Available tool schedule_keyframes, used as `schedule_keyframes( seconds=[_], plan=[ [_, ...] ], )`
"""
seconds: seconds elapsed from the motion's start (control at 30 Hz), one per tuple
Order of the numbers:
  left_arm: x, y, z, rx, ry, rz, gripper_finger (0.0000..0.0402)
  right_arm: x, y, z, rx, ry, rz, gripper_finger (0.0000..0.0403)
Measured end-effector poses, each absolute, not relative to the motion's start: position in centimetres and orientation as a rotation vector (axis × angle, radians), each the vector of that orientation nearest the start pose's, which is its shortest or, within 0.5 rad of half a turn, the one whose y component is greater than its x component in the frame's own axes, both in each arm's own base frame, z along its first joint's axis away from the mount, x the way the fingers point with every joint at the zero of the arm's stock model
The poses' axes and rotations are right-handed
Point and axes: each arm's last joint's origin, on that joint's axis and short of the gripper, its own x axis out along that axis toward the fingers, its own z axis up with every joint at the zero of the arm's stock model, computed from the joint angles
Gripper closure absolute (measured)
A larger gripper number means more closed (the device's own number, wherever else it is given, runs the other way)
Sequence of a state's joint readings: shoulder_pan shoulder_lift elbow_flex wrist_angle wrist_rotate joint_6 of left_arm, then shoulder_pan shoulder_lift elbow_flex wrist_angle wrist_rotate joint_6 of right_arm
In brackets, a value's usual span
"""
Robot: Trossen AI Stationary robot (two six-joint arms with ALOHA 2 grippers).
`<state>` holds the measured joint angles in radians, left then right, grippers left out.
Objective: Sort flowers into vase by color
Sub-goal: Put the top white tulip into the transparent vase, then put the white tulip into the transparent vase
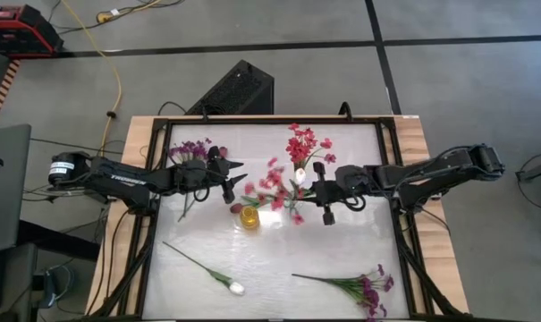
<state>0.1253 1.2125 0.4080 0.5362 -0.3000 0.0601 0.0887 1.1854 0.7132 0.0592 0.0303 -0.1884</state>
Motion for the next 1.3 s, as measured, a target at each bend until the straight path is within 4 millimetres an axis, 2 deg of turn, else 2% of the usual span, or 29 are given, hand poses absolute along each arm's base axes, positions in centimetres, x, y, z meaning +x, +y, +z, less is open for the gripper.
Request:
schedule_keyframes(
  seconds=[0.37, 0.6, 0.93, 1.17, 1.3],
  plan=[
    [23.0, 3.8, 19.0, 0.082, 0.282, 0.414, 0.0235, 23.5, 2.0, 27.0, -0.127, 0.374, 0.075, 0.0238],
    [23.0, 3.8, 19.0, 0.082, 0.282, 0.414, 0.0235, 21.6, 2.1, 28.5, -0.028, 0.549, 0.089, 0.0177],
    [22.9, 3.6, 18.8, 0.030, 0.303, 0.362, 0.0235, 21.3, 4.4, 28.1, 0.181, 0.666, 0.264, 0.0177],
    [21.5, 1.7, 19.7, -0.234, 0.490, 0.078, 0.0235, 20.8, 7.0, 27.3, 0.220, 0.761, 0.337, 0.0181],
    [20.9, -0.9, 20.5, -0.370, 0.614, -0.088, 0.0235, 20.9, 8.6, 26.8, 0.194, 0.779, 0.395, 0.0181]
  ],
)
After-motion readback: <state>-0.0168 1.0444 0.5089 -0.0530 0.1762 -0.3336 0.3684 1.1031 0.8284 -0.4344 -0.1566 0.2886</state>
